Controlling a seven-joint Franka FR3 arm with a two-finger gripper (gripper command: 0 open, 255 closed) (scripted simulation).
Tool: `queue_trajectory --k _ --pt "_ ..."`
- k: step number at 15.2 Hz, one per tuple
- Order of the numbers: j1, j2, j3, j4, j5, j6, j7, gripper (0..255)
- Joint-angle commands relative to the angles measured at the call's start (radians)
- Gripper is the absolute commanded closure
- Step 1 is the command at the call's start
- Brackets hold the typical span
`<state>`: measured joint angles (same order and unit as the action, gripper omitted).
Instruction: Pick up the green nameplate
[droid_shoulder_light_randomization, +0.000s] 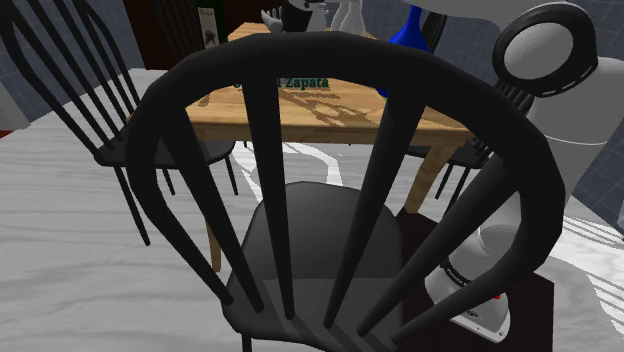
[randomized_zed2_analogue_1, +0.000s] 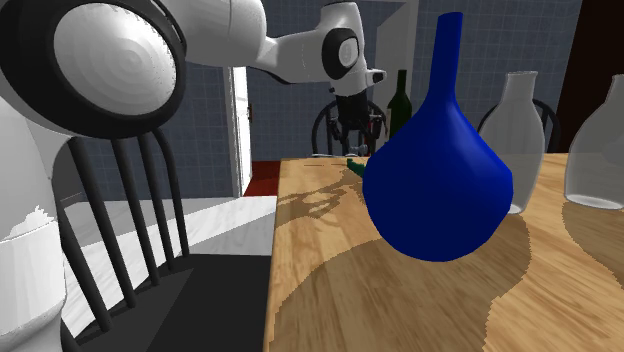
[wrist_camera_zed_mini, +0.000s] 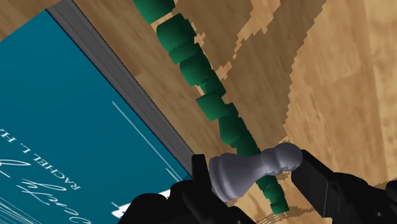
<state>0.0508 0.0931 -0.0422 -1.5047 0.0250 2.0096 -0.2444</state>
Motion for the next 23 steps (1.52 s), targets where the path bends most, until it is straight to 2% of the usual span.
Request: queue_trajectory --k 1,7,23 --pt "0.000 0.001 0.000 -0.001 0.000 0.000 0.000 255" --pt "-0.001 0.000 -0.001 -0.001 0.001 0.000 -0.003 255" --pt "-0.006 0.097 -0.003 0.343 0.005 -0.247 0.000 255"
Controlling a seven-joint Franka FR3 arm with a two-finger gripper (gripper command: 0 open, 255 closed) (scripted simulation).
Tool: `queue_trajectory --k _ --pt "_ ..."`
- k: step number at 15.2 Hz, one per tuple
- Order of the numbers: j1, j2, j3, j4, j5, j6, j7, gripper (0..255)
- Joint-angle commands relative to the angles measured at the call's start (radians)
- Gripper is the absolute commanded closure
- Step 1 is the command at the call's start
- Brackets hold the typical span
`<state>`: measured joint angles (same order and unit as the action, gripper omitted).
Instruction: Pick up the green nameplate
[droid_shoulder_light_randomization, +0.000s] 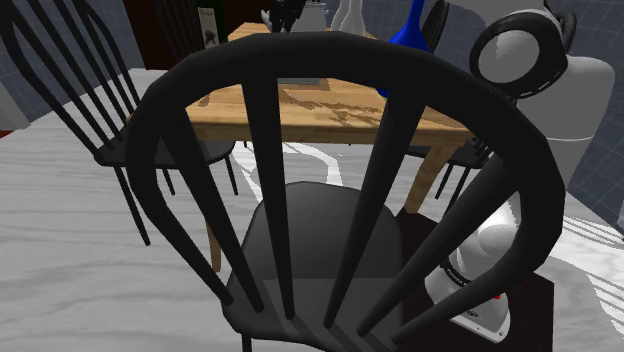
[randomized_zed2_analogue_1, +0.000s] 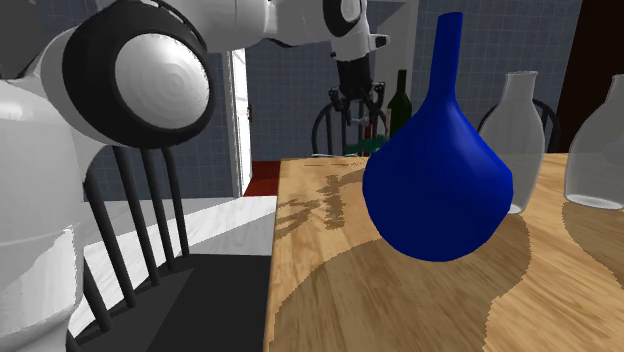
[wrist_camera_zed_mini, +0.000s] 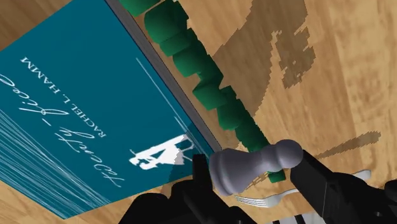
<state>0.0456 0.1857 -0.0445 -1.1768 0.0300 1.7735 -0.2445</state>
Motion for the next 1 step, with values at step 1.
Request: queue_trajectory --k 1 --pt "-0.001 0.005 0.000 0.015 0.000 -0.011 0.000 255"
